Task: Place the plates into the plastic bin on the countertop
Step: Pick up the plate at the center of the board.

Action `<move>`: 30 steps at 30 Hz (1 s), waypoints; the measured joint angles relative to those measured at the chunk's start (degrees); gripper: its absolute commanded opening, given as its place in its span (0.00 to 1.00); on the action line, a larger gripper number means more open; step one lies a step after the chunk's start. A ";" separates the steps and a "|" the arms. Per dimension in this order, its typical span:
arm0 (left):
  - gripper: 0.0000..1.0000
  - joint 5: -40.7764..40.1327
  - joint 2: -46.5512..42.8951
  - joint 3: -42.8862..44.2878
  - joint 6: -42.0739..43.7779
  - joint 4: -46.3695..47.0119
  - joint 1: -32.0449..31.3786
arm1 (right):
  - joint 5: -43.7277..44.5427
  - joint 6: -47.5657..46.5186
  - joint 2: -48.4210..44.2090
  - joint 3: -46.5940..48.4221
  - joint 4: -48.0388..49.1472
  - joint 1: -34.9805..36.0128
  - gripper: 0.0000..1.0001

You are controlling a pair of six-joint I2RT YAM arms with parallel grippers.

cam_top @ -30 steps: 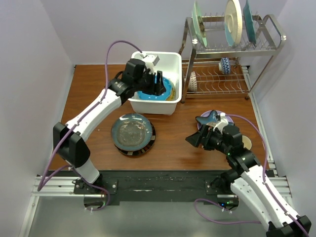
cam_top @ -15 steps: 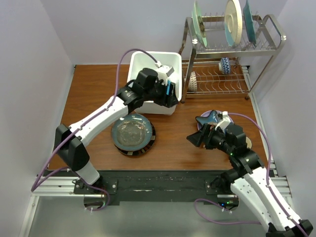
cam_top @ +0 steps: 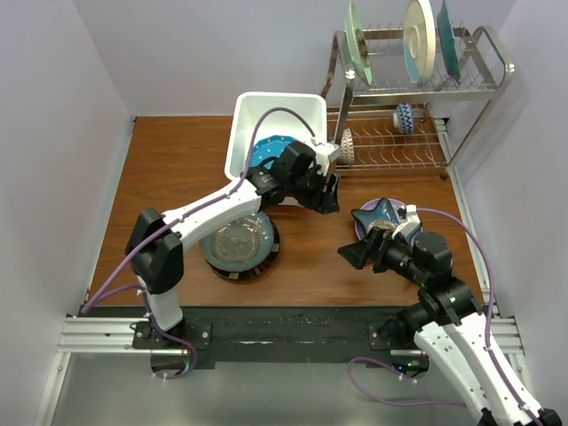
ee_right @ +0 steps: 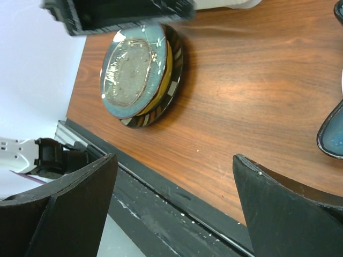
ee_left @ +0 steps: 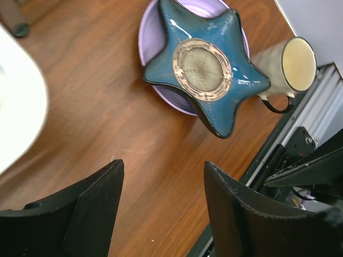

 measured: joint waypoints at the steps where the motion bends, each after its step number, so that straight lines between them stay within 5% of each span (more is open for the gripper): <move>1: 0.65 0.39 0.70 0.46 -0.07 -0.02 -0.39 | -0.07 0.00 -0.42 0.00 -0.33 -0.02 0.91; 30: 0.65 13.09 18.91 8.52 -6.40 6.32 -3.45 | -3.02 -0.57 -6.47 -0.28 -3.50 0.00 0.91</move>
